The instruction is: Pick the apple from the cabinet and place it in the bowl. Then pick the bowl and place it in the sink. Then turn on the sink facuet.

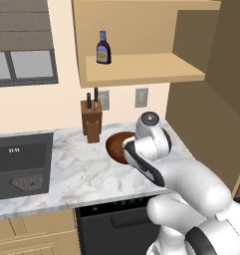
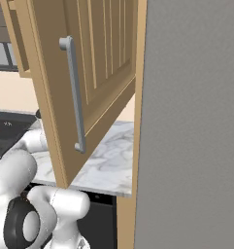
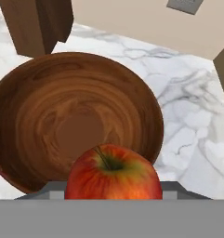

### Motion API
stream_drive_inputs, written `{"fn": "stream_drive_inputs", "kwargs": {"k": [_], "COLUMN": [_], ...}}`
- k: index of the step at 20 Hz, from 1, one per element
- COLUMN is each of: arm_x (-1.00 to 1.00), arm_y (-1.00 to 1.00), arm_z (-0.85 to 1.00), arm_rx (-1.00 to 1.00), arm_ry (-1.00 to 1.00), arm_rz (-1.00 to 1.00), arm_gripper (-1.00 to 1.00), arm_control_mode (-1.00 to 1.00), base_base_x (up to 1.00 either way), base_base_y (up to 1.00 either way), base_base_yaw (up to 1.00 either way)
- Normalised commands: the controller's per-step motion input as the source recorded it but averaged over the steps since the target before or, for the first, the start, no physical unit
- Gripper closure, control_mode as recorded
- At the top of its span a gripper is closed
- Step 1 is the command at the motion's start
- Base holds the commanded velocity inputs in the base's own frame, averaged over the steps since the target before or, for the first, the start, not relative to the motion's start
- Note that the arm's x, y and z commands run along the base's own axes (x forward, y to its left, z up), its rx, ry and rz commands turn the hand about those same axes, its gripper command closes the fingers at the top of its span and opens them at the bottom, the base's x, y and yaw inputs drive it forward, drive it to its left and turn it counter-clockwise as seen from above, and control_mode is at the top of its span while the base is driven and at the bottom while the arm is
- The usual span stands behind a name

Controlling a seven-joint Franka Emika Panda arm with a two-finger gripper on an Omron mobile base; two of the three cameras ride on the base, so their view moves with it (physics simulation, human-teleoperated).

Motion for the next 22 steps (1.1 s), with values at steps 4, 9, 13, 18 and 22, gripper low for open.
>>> {"fn": "stream_drive_inputs", "kwargs": {"k": [4,9,13,18,22], "arm_x": [0.36,0.25,0.18,0.22,0.2], "arm_y": [0.0,0.09,0.19,0.17,0.04], "arm_z": [-0.23,-0.11,-0.12,-0.24,-0.29], "arm_rx": [0.0,0.0,0.0,0.0,0.0], "arm_ry": [0.14,0.1,0.07,0.08,0.04], "arm_rz": [0.0,0.0,0.0,0.0,0.0], "arm_gripper": [1.0,1.0,1.0,1.0,1.0], "arm_control_mode": [-1.0,-1.0,-1.0,-1.0,-1.0], "base_base_x": [0.0,0.0,0.0,0.0,0.0], "base_base_y": [0.0,0.0,0.0,0.0,0.0], "base_base_yaw": [0.0,0.0,0.0,0.0,0.0]}}
